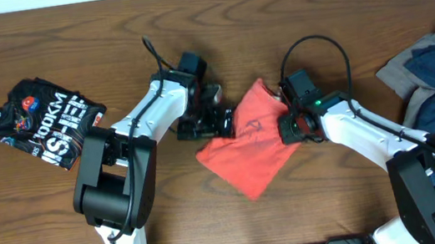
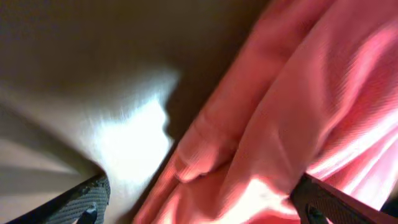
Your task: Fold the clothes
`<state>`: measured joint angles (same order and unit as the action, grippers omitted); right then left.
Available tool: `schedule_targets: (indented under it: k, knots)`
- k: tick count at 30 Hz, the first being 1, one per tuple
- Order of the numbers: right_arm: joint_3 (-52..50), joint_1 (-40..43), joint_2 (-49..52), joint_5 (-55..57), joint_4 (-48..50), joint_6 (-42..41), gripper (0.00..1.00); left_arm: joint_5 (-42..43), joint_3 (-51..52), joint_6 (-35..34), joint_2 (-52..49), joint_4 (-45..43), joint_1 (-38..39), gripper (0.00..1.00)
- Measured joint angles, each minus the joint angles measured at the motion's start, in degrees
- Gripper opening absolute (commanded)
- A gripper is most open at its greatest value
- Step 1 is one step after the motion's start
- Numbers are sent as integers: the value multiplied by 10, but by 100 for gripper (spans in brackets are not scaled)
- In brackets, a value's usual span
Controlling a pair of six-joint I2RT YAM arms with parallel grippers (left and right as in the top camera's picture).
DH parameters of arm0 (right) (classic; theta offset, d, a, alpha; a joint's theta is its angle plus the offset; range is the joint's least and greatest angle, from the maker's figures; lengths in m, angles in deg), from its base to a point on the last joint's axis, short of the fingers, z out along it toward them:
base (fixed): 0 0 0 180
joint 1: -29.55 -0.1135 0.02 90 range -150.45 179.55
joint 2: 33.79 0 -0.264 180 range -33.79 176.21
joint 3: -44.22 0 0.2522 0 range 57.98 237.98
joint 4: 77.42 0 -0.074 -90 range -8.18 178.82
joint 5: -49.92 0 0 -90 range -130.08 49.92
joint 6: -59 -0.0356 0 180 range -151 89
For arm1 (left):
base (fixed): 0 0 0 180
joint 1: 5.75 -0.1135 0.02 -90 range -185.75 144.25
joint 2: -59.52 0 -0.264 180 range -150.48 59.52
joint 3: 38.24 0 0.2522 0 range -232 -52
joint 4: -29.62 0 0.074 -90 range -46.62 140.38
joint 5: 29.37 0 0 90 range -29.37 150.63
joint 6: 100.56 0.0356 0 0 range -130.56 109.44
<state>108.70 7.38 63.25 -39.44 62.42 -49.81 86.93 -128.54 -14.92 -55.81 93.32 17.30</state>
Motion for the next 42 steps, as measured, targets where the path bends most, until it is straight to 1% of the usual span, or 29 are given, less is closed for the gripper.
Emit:
schedule_targets:
  k: [3,5,7,8,9,11,12,15,17,20,22,26,28,31,34,35,36,37,38,39,40,41,42]
  knots:
    - [-5,19,1,26,88,19,39,2,1,2,-1,36,2,83]
    - [-6,32,1,41,142,38,42,3,2,3,-1,45,3,84]
    - [-4,37,1,51,167,57,47,3,2,1,-1,45,4,84]
    - [-1,37,1,53,168,70,51,3,2,-1,2,42,3,84]
    - [1,36,1,53,165,73,53,3,3,-1,5,36,3,86]
    - [11,34,1,52,132,90,56,1,6,-3,30,3,0,98]
    - [12,33,1,52,129,91,57,1,6,-3,34,-2,-1,98]
    - [22,33,-8,50,72,97,60,3,7,-2,76,-61,-9,98]
    - [23,33,-24,50,39,99,61,9,7,12,94,-92,-12,98]
    - [24,33,-64,50,-5,100,63,36,7,37,96,-135,-13,98]
    - [25,33,-101,50,-33,101,63,64,7,53,84,-162,-13,98]
    - [26,33,-172,50,-81,101,66,95,7,66,49,-199,-13,98]
    - [27,33,-202,50,-103,101,69,106,7,72,25,-206,-13,98]
    - [28,33,-241,50,-128,103,70,139,7,75,-17,-213,-12,98]
    - [28,33,-264,51,-147,103,70,187,4,77,-33,-219,-12,99]
    - [28,33,-268,50,-153,103,70,204,4,79,-37,-219,-11,97]
    - [28,33,-270,50,-158,103,70,222,3,78,-42,-219,-9,91]
    - [28,33,-271,50,-162,103,70,237,2,77,-46,-219,-5,81]
    - [28,33,-270,50,-165,103,70,250,2,76,-52,-218,0,68]
    - [28,33,-270,50,-169,103,70,257,2,76,-57,-218,6,52]
    - [28,34,-270,50,-172,103,69,259,2,80,-62,-219,10,32]
    - [28,34,-270,50,-176,103,69,259,2,79,-67,-220,15,23]
    - [28,34,-270,50,-179,103,69,255,2,77,-72,-221,19,21]
